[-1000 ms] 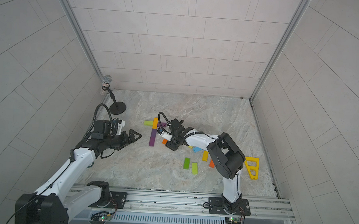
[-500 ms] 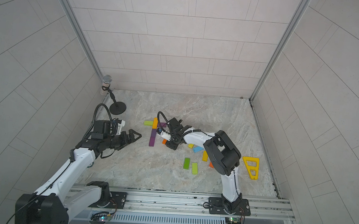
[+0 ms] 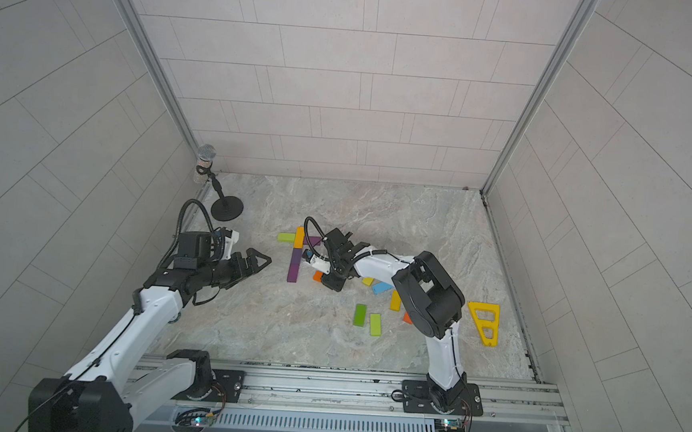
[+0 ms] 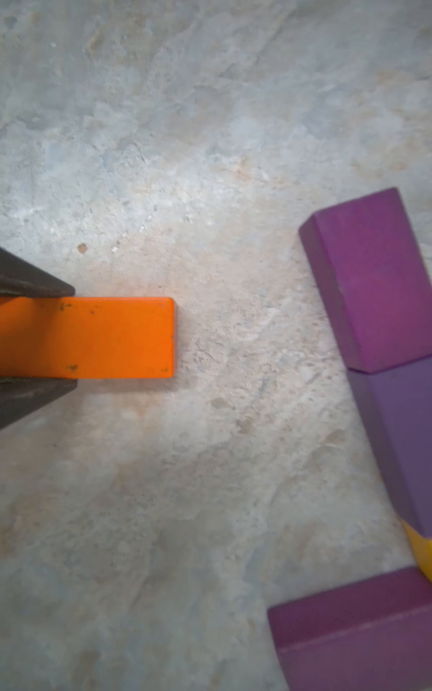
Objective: Assemble the letter t with building blocks
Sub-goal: Pick up the building block from the center of the board, then assemble the building block at the center of the board.
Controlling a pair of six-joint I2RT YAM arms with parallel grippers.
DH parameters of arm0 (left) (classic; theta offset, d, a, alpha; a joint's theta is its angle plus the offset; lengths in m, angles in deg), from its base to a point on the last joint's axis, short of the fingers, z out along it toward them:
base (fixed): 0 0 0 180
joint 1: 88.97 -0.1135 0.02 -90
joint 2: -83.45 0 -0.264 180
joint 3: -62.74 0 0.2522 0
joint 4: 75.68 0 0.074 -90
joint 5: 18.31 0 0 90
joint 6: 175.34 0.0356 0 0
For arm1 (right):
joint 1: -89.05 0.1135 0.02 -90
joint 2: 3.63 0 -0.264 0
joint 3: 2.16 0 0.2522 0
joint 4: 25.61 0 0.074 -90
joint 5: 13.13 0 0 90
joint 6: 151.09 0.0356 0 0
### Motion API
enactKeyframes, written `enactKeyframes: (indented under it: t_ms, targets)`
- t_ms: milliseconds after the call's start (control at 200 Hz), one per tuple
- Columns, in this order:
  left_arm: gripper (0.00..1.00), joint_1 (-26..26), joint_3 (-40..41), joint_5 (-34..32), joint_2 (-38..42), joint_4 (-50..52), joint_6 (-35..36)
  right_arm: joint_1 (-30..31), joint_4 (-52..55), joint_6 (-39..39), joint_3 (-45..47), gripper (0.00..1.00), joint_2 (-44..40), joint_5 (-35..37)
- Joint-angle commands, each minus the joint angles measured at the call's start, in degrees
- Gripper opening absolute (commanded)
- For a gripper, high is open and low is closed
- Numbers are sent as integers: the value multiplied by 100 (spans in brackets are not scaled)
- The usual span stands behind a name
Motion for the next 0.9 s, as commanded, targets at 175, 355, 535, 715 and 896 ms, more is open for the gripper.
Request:
enactKeyframes:
  t_ms: [175,355,535,715,896]
  targets:
    - [100,-214,39,152,18,-277,-122,342,80,-742,264,13,-554,-54]
    - [100,-328,-16,-52,17,-104,-87,409,14,-881,73,13,-413,-137]
    - [100,-397,-18,-122,12,-72,-122,414,144,-1112,-276,13,-118,-144]
    - [100,-421,-6,-71,-20,-110,-140,410,269,-1265,-589,13,171,-202]
    - [100,-454,11,-25,-29,-158,-156,410,298,-1396,-711,13,332,-232]
